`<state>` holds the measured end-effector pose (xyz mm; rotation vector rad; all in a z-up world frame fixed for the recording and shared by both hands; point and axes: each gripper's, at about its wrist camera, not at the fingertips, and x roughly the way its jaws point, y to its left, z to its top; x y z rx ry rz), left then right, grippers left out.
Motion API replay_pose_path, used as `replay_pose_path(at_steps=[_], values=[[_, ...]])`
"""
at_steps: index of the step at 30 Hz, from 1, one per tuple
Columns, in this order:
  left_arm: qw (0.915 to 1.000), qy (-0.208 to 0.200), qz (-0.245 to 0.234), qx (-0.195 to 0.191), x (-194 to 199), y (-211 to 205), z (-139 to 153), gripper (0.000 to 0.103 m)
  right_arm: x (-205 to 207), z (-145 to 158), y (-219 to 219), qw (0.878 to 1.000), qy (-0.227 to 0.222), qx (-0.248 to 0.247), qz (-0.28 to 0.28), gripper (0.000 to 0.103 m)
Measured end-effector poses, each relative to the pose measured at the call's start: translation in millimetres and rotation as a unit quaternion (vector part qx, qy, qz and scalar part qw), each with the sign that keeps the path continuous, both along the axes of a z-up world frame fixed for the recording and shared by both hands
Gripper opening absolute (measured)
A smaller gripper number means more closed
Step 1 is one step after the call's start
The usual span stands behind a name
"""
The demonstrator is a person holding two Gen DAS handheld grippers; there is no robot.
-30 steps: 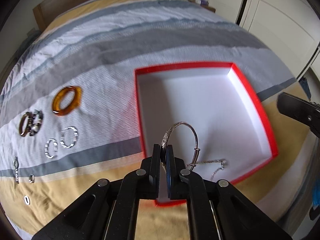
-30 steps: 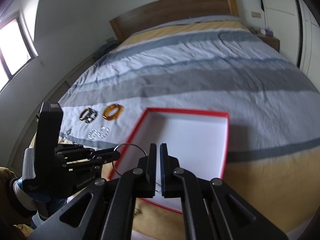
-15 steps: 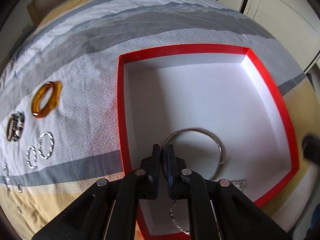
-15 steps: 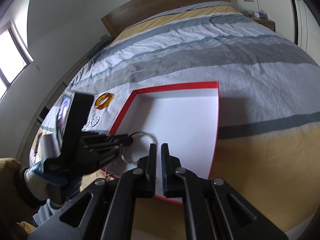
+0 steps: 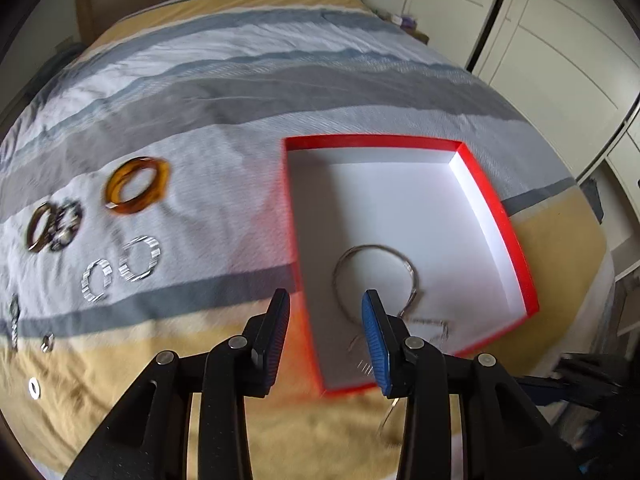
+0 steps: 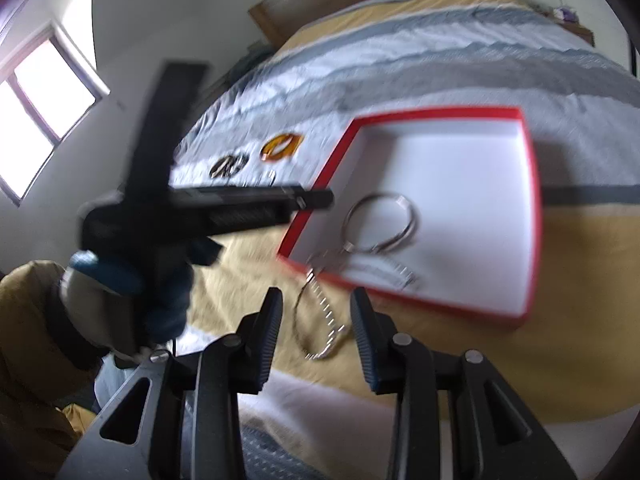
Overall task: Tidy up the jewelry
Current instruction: 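Lower the chain into the red box and open the right tool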
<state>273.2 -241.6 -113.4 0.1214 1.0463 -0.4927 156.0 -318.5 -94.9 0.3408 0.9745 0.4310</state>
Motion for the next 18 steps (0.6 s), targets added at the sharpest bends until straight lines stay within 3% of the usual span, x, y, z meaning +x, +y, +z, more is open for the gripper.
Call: replay_pose_path(at_steps=[5, 16, 17, 18], values=[[0.9998, -0.007, 0.02, -0.006, -19, 40, 8, 0.038, 7, -19, 12, 1.0, 0.023, -0.01, 0.004, 0.034], [0.9966, 0.004, 0.08, 0.019, -63, 131, -7, 0.039, 40, -47, 48, 0.998, 0.049, -0.018, 0.027, 0.033], [0.9959, 0.008, 0.088, 0.019, -65, 140, -9, 0.039, 41, -48, 51, 0.998, 0.051, -0.015, 0.028, 0.032], [0.9955, 0.01, 0.093, 0.019, -66, 145, -10, 0.039, 42, -47, 52, 0.998, 0.05, -0.011, 0.027, 0.024]])
